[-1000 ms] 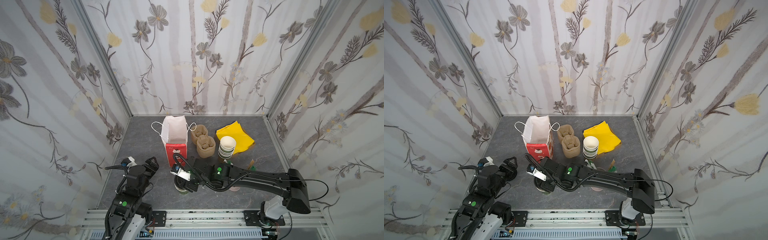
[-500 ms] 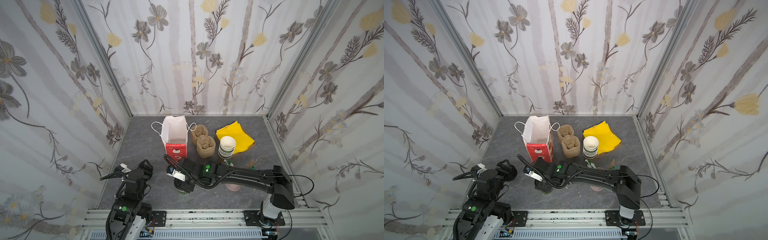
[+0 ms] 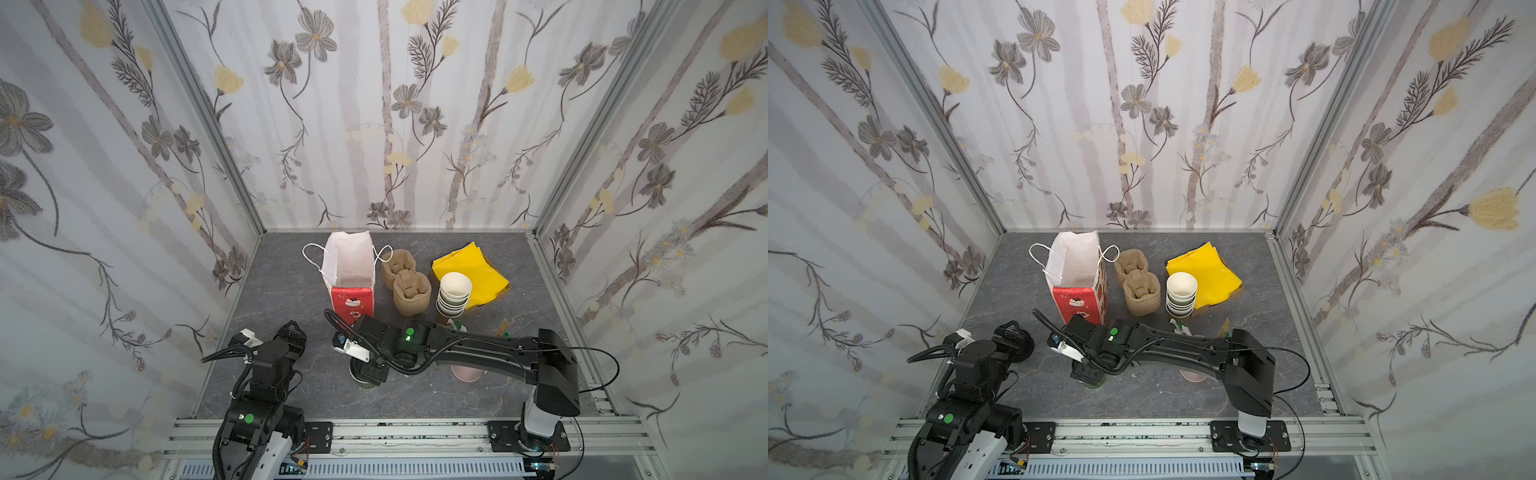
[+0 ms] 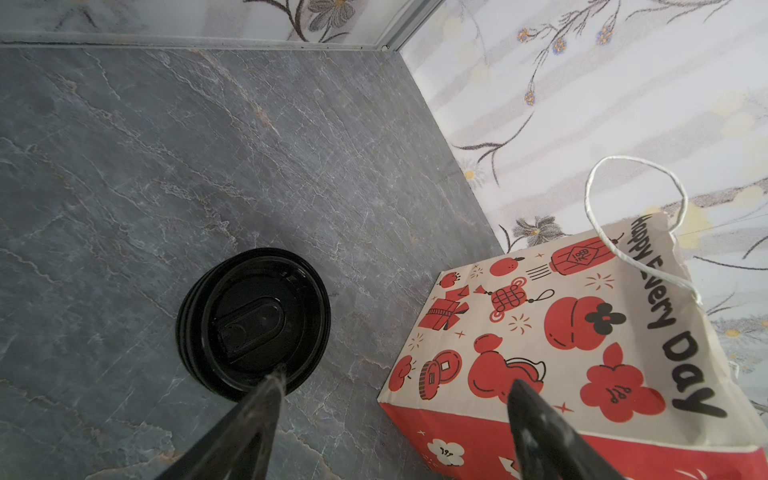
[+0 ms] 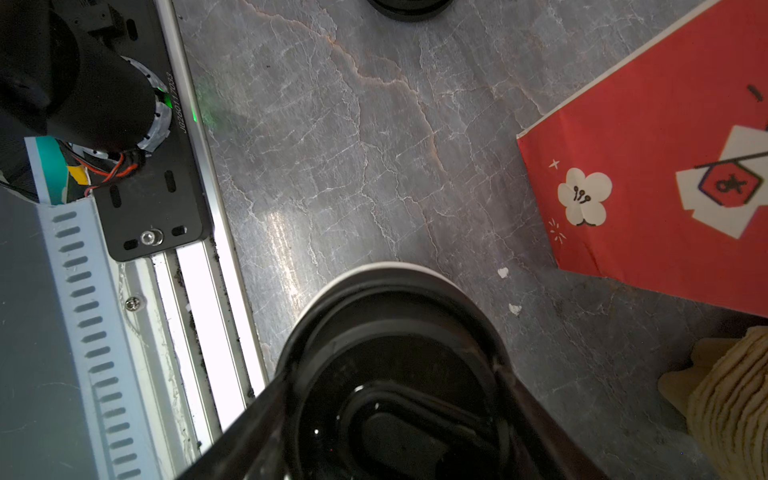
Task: Pack the takeout coffee
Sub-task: 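Press the lid down on the cup with the right gripper while the left arm withdraws, then grasp the green coffee cup with the left gripper while the right holds the lid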
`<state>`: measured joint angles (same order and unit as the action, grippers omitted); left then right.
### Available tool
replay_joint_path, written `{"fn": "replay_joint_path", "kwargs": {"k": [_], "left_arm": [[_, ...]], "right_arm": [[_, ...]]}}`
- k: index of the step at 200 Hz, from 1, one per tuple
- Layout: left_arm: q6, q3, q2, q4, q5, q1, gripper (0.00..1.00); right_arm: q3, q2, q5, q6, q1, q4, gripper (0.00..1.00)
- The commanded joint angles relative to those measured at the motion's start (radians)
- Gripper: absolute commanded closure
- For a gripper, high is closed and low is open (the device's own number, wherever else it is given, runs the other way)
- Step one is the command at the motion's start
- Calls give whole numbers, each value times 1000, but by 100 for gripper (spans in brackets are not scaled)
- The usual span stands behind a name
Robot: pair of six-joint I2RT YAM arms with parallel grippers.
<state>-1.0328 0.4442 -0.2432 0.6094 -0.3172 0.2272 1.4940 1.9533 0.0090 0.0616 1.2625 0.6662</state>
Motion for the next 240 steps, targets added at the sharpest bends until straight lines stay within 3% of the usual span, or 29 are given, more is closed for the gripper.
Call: {"fn": "replay_joint_path", "kwargs": {"k": [1,164,240], "left_arm": [[-9,-3,-4,-5,-12,-1,14],[-11,-5,-18,-7,3,-1,14],[-66,-61,-69,-27,227,1,13]], "right_arm": [[9,8,-15,2,0,-11,29],[29,53,-17,7,-14,19,29],[-14,69,-50,27,-18,9,29]]}}
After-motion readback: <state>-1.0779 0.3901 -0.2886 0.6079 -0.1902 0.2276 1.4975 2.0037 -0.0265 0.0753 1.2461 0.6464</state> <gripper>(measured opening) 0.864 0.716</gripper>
